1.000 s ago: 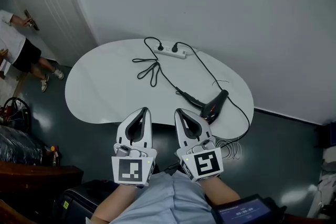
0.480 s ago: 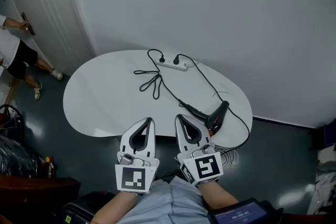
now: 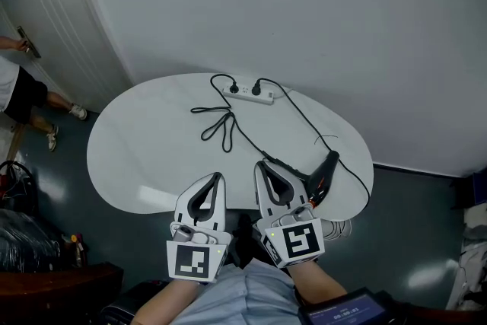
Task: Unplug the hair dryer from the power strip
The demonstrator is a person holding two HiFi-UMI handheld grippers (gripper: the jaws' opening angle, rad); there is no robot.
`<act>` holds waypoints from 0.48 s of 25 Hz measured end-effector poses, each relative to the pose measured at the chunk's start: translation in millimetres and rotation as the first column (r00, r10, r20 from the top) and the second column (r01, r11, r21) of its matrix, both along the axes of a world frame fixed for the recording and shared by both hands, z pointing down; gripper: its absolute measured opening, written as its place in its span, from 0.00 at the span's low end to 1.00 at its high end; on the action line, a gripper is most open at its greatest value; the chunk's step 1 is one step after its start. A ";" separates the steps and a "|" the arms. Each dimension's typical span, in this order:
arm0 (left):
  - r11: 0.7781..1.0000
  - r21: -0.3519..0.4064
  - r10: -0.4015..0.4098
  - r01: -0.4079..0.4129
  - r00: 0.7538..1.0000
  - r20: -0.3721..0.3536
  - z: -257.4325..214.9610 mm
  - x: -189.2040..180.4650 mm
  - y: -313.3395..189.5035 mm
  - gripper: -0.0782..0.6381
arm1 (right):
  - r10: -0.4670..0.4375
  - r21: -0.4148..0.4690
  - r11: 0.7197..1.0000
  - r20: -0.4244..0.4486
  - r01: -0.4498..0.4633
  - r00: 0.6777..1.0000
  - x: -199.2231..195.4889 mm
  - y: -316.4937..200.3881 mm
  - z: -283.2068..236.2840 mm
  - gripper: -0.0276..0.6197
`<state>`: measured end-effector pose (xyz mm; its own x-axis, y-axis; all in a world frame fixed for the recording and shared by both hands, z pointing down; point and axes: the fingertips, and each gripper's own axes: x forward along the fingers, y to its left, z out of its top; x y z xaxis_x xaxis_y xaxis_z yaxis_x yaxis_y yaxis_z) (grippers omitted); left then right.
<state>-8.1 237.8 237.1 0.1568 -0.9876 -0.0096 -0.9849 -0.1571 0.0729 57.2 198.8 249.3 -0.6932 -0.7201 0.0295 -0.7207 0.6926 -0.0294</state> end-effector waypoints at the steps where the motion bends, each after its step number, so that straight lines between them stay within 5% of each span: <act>1: 1.000 -0.001 -0.002 0.002 1.000 0.003 0.2 -1.4 -8.0 0.11 | -0.002 -0.001 1.000 0.002 0.002 1.000 -1.9 -8.9 0.3 0.05; 9: 1.000 -0.020 -0.010 0.011 0.999 0.040 0.0 -9.0 -77.1 0.11 | -0.025 -0.025 0.999 0.035 0.026 0.999 -17.1 -81.2 4.1 0.05; 12: 1.000 -0.025 0.000 0.003 0.993 0.118 2.2 -9.6 -97.4 0.11 | -0.031 -0.030 0.999 0.040 0.032 0.999 -16.8 -101.1 4.3 0.05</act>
<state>-17.7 140.5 239.3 0.1542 -0.9875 0.0342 -0.9870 -0.1555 -0.0401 40.4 97.8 253.6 -0.7163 -0.6974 0.0235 -0.6967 0.7130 -0.0796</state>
